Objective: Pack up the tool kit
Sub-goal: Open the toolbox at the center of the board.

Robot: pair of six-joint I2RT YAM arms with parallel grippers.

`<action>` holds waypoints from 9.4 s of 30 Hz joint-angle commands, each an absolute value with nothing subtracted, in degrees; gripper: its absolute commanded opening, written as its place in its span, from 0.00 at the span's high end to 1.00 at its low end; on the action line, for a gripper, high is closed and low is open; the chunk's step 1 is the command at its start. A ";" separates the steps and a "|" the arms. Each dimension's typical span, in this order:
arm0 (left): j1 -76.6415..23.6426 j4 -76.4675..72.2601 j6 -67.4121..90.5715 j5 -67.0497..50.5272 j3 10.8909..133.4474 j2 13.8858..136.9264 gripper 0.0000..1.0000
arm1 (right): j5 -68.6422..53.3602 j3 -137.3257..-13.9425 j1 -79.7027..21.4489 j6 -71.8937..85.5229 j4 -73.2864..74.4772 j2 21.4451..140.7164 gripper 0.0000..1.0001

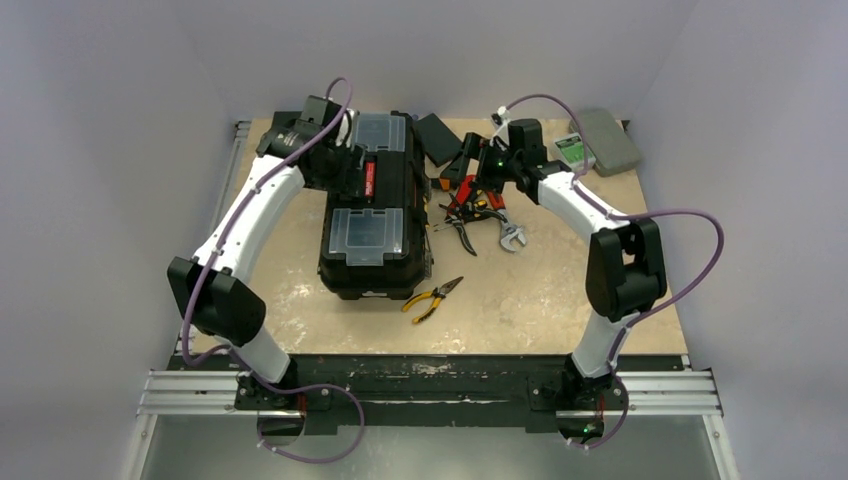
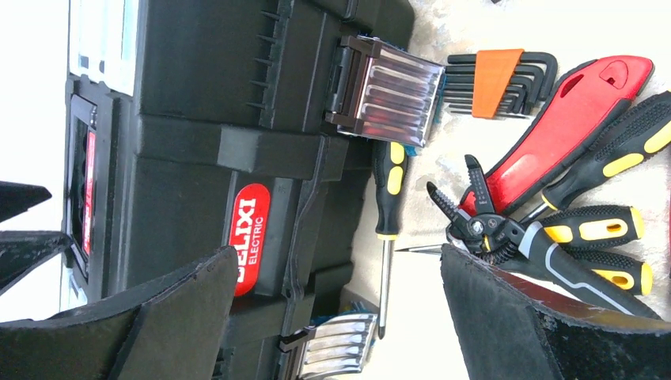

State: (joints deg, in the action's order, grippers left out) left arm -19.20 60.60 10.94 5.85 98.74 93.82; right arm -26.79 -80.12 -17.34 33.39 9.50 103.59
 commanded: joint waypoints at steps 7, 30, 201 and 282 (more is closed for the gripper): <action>-15.22 64.70 11.60 7.10 103.01 103.01 0.30 | -28.98 -79.16 -17.40 32.48 7.99 98.73 0.01; -3.33 57.85 15.04 -36.01 96.06 104.92 0.97 | -34.52 -83.10 -21.93 40.07 2.69 105.55 0.08; -57.07 91.55 26.73 62.84 104.12 95.41 0.19 | -28.67 -84.56 -29.03 38.37 6.92 111.82 0.40; 27.89 47.60 24.25 -32.21 85.63 107.01 1.00 | -33.02 -75.53 -28.54 38.31 -3.09 115.08 0.76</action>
